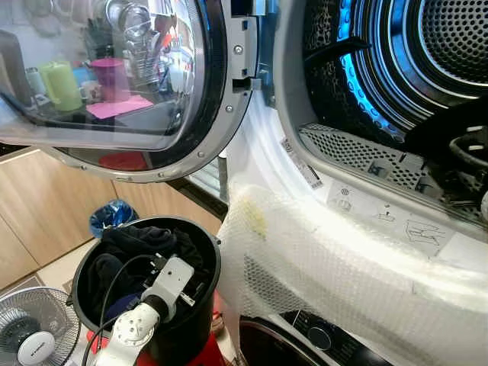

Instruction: Clothes washing

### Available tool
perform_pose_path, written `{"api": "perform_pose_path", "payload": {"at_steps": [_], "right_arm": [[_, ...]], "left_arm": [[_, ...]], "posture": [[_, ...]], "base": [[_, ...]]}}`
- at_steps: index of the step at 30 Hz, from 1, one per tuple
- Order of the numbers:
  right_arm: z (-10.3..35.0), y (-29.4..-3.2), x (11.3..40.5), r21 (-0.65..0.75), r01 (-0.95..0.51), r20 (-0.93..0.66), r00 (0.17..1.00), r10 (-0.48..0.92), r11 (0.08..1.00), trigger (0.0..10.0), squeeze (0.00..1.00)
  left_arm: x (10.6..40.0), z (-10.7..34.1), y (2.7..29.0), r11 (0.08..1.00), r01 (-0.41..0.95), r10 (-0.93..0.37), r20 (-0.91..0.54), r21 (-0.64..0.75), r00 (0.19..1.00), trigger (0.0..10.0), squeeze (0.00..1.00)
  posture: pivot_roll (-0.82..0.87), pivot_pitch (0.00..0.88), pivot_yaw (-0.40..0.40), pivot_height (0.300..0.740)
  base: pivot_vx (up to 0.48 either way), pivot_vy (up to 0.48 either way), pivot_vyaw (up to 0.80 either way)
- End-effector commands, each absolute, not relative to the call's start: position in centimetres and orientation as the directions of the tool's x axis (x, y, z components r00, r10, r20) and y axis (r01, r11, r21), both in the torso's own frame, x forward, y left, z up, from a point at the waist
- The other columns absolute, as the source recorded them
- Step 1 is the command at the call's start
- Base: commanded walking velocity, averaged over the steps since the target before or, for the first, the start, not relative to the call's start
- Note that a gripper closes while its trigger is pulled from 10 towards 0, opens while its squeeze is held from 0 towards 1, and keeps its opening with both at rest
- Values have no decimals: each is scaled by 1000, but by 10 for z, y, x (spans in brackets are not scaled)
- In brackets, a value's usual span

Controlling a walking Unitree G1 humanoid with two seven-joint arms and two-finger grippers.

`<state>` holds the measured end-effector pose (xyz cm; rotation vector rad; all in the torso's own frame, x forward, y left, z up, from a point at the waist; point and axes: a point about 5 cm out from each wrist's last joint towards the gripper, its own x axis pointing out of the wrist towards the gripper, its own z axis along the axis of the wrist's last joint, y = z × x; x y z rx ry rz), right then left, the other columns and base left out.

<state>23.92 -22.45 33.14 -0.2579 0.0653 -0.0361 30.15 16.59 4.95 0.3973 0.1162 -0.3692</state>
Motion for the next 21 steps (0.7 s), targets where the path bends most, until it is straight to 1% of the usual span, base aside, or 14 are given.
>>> {"api": "perform_pose_path", "payload": {"at_steps": [1,4,7,8,9,11,12,14,15,16,17,19,21], "right_arm": [[347,-221,233,-233,3,13,1000,0,972,10000,0],[360,-215,235,-155,-45,78,995,58,987,10000,0],[374,-213,240,-95,-44,128,990,56,995,10000,0],[380,-217,244,-68,-4,145,989,14,998,10000,0],[391,-227,251,-25,108,209,973,-101,994,10000,0],[390,-234,257,4,180,194,965,-177,984,10000,0],[388,-243,262,-1,286,182,942,-281,958,10000,0],[385,-250,267,-24,386,187,908,-375,922,10000,0],[382,-253,270,-35,421,175,895,-410,906,10000,0],[372,-253,277,-25,432,119,897,-426,902,10000,0],[357,-246,286,-7,391,34,920,-390,921,10000,0],[342,-227,293,18,281,-39,959,-280,960,10000,0],[339,-222,293,18,273,-51,961,-272,962,10000,0]], "left_arm": [[302,49,164,845,389,-338,-197,367,920,10000,0],[302,49,164,845,389,-338,-197,366,920,10000,0],[303,50,164,846,387,-338,-194,367,921,10000,0],[303,50,163,847,385,-336,-192,367,922,10000,0],[303,50,163,847,382,-335,-189,369,923,10000,0],[303,50,163,848,381,-333,-188,368,924,10000,0],[304,51,162,849,381,-334,-188,367,924,10000,0],[304,50,162,849,382,-334,-188,366,924,10000,0],[304,50,162,848,383,-335,-188,367,923,10000,0],[304,50,161,847,384,-337,-188,366,923,10000,0],[304,50,161,846,386,-339,-188,367,922,10000,0],[304,51,160,846,387,-340,-187,366,922,10000,0],[303,51,160,845,389,-343,-187,366,921,10000,0]], "posture": [[85,54,-15,740],[85,54,-15,740],[85,53,-15,740],[89,50,-18,740],[89,50,-18,740],[92,46,-17,740],[92,46,-17,740],[88,45,-15,740],[88,45,-15,740],[89,44,-16,740],[89,44,-16,740],[92,46,-16,740],[92,44,-18,740]], "base": [[0,0,0],[0,0,0],[0,0,0],[0,0,0],[0,0,0],[0,0,0],[0,0,0],[0,0,0],[0,0,0],[0,0,0],[0,0,0],[0,0,0],[0,0,0]]}}
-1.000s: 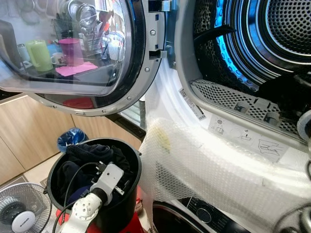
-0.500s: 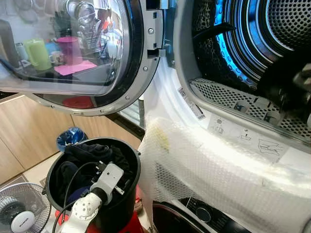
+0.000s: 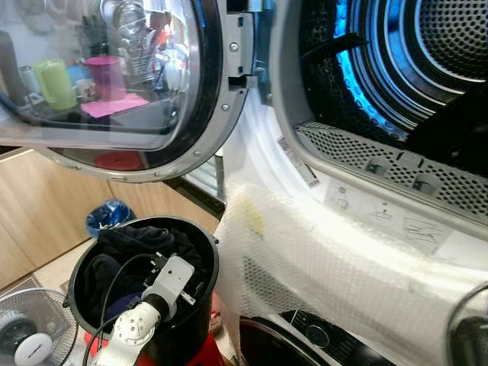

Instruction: Clothes washing

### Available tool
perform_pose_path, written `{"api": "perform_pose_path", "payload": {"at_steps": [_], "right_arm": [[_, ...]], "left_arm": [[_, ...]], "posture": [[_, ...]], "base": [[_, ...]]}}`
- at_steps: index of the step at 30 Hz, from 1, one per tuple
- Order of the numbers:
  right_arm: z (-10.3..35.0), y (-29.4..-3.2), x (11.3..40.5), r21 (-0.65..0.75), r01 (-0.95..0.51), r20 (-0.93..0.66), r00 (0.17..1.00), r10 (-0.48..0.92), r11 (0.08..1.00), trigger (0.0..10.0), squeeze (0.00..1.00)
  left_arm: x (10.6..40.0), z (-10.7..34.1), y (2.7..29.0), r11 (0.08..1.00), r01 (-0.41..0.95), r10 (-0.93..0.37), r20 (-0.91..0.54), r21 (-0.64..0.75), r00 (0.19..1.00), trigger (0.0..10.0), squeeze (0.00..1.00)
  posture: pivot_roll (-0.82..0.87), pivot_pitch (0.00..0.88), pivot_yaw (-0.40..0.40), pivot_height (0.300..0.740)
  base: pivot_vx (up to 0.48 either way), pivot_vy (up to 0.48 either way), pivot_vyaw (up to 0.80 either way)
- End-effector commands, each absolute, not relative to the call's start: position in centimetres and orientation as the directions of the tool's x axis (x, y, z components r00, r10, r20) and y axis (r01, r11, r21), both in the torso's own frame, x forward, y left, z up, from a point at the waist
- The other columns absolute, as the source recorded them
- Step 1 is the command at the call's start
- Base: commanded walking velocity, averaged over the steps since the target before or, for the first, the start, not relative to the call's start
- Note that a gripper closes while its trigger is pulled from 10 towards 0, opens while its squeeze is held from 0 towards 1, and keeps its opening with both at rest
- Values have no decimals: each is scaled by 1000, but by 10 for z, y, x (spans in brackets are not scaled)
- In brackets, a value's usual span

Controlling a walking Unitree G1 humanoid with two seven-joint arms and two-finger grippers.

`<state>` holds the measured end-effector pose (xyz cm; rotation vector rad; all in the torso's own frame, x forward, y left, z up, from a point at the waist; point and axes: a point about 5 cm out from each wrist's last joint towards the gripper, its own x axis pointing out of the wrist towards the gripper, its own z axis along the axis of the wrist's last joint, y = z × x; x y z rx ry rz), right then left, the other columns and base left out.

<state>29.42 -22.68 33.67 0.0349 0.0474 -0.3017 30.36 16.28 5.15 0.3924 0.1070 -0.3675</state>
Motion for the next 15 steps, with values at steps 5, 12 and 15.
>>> {"api": "perform_pose_path", "payload": {"at_steps": [5,12,15], "right_arm": [[345,-213,281,78,174,-61,984,-170,982,10000,0],[332,-219,256,-18,100,-36,994,-101,995,10000,0],[324,-232,247,-57,134,-56,989,-137,989,10000,0]], "left_arm": [[303,50,160,844,395,-346,-195,363,918,10000,0],[302,49,159,841,405,-353,-203,359,913,10000,0],[303,48,158,837,414,-360,-208,358,909,10000,0]], "posture": [[85,49,-16,740],[71,53,-13,740],[66,54,-11,740]], "base": [[0,0,0],[0,0,0],[0,0,0]]}}
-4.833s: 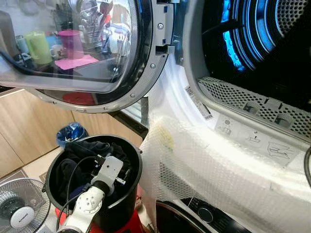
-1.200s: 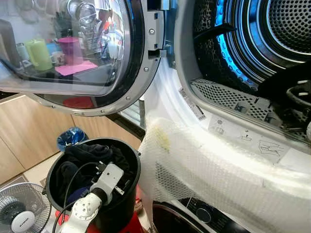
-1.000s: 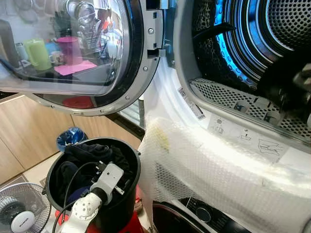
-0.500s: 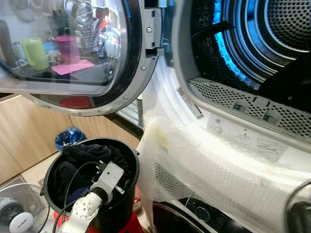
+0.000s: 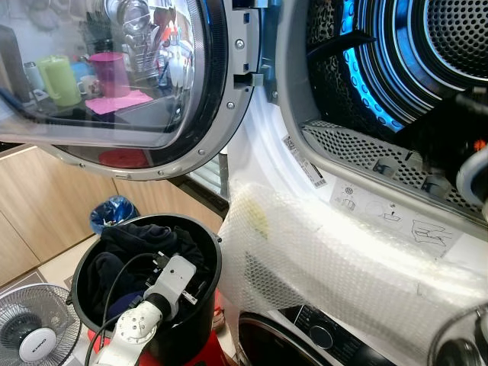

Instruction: Clothes washing

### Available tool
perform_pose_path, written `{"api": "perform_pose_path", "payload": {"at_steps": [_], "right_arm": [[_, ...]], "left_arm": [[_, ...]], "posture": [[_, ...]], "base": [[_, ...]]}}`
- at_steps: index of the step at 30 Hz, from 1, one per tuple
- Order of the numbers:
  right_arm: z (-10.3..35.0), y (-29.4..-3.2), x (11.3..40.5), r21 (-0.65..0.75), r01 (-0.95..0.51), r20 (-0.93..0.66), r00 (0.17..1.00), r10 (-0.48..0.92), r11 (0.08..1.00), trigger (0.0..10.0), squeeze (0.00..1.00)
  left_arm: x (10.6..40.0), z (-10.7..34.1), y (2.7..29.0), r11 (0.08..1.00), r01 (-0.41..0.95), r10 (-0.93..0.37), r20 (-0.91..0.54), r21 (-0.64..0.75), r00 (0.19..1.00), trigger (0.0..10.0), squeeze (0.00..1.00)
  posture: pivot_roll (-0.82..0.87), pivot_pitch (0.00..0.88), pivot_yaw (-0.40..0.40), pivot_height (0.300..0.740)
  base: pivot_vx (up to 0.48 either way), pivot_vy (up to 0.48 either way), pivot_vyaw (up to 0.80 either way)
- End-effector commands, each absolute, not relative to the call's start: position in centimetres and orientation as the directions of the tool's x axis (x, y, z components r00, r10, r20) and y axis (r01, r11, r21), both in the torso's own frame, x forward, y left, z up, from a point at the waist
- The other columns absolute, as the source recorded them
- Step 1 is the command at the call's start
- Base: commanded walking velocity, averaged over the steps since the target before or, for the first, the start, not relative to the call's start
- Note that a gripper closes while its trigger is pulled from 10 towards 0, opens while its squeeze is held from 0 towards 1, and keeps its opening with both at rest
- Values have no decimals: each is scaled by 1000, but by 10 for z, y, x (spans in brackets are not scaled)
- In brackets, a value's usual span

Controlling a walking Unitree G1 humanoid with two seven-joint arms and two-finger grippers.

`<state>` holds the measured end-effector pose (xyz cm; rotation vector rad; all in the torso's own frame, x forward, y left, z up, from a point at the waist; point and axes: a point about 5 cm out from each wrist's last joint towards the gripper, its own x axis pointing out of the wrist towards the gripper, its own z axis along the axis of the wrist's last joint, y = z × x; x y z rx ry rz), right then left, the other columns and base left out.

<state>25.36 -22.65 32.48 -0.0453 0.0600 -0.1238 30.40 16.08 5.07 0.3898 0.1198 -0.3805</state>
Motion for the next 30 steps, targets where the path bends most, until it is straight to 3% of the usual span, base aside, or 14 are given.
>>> {"api": "perform_pose_path", "payload": {"at_steps": [1,8,14,19,30], "right_arm": [[322,-237,244,-72,146,-65,986,-151,987,10000,0],[319,-257,221,-215,125,-103,983,-149,969,10000,0],[333,-246,194,-357,-77,-91,995,47,931,10000,0],[338,-232,188,-356,-190,-44,981,187,915,10000,0],[334,-218,214,-268,-222,-51,975,216,938,10000,0]], "left_arm": [[303,48,158,837,415,-361,-208,358,909,10000,0],[304,49,159,834,418,-364,-210,360,907,10000,0],[305,50,158,832,425,-370,-214,356,904,10000,0],[305,50,158,832,425,-371,-212,356,904,10000,0],[305,51,157,833,422,-370,-207,358,906,10000,0]], "posture": [[66,54,-11,740],[67,52,-4,740],[63,49,-4,740],[63,49,-4,740],[75,45,-5,740]], "base": [[0,0,0],[0,0,0],[0,0,0],[0,0,0],[0,0,0]]}}
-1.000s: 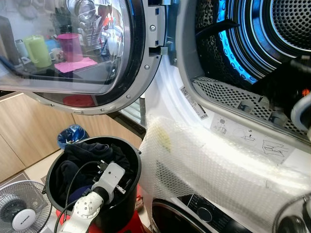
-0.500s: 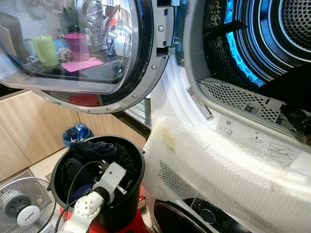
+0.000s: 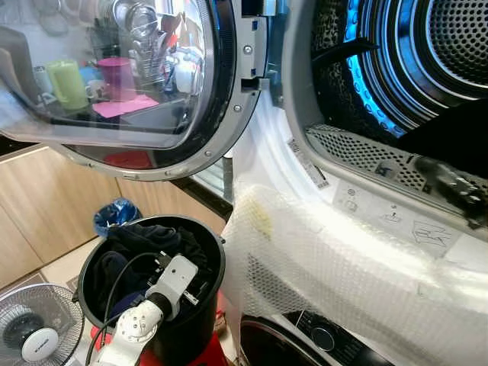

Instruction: Clothes washing

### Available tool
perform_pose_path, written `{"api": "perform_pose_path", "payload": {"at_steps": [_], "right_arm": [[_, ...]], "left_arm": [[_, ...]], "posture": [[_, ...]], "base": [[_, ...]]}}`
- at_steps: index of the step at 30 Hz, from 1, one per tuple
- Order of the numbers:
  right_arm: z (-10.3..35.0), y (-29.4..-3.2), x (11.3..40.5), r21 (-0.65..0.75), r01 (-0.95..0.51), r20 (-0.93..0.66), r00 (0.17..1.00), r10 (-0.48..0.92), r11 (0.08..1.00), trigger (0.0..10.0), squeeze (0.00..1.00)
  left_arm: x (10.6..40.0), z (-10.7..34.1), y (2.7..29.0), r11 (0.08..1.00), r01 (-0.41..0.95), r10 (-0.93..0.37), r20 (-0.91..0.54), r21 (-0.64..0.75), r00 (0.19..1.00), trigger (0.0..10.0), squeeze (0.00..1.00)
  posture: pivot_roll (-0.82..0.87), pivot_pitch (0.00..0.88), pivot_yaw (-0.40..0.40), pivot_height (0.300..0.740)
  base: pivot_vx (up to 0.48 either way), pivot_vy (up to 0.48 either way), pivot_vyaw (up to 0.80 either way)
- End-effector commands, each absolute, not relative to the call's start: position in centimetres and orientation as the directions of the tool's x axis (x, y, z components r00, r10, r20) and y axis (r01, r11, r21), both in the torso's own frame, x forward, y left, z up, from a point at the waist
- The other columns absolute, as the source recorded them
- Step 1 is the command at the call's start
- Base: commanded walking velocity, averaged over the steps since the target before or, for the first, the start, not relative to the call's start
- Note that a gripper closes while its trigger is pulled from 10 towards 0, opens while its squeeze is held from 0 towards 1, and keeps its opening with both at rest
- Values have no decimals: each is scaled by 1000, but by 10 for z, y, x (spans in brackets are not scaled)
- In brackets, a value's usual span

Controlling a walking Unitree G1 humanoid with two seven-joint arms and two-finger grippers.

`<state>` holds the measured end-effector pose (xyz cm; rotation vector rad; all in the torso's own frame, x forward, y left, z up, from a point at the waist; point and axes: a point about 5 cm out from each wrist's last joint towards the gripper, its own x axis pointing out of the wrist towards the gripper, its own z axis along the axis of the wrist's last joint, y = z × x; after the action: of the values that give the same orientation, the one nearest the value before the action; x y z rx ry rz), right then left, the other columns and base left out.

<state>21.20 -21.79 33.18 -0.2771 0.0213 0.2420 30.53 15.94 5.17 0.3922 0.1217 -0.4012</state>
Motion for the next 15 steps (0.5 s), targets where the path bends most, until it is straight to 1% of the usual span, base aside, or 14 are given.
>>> {"api": "perform_pose_path", "payload": {"at_steps": [1,2,6,7,8,10,13,14,15], "right_arm": [[334,-216,221,-227,-214,-50,977,208,950,10000,0],[334,-216,221,-227,-214,-50,977,208,950,10000,0],[341,-217,249,-57,-124,-28,992,123,991,10000,0],[342,-217,253,-29,-102,-29,994,101,994,10000,0],[342,-217,253,-29,-102,-29,994,101,994,10000,0],[341,-220,274,26,21,-67,998,-19,999,10000,0],[337,-220,289,37,73,-105,992,-69,997,10000,0],[336,-225,293,-21,135,-124,983,-137,991,10000,0],[336,-225,293,-21,135,-124,983,-137,991,10000,0]], "left_arm": [[305,51,156,833,422,-369,-208,359,906,10000,0],[305,51,156,833,422,-369,-208,359,906,10000,0],[305,50,156,834,420,-368,-208,357,906,10000,0],[305,50,155,834,421,-368,-208,357,906,10000,0],[305,50,155,834,421,-368,-208,357,906,10000,0],[306,50,152,834,422,-371,-206,355,906,10000,0],[307,51,150,833,422,-372,-202,357,906,10000,0],[307,52,150,831,423,-373,-202,361,906,10000,0],[307,52,150,831,423,-373,-202,361,906,10000,0]], "posture": [[75,45,-5,740],[75,45,-5,740],[75,45,-5,740],[66,42,-8,740],[66,42,-8,740],[66,38,-6,740],[64,40,-5,740],[67,36,-9,740],[67,36,-9,740]], "base": [[0,0,0],[0,0,0],[0,0,0],[0,0,0],[0,0,0],[0,0,0],[0,0,0],[0,0,0],[0,0,0]]}}
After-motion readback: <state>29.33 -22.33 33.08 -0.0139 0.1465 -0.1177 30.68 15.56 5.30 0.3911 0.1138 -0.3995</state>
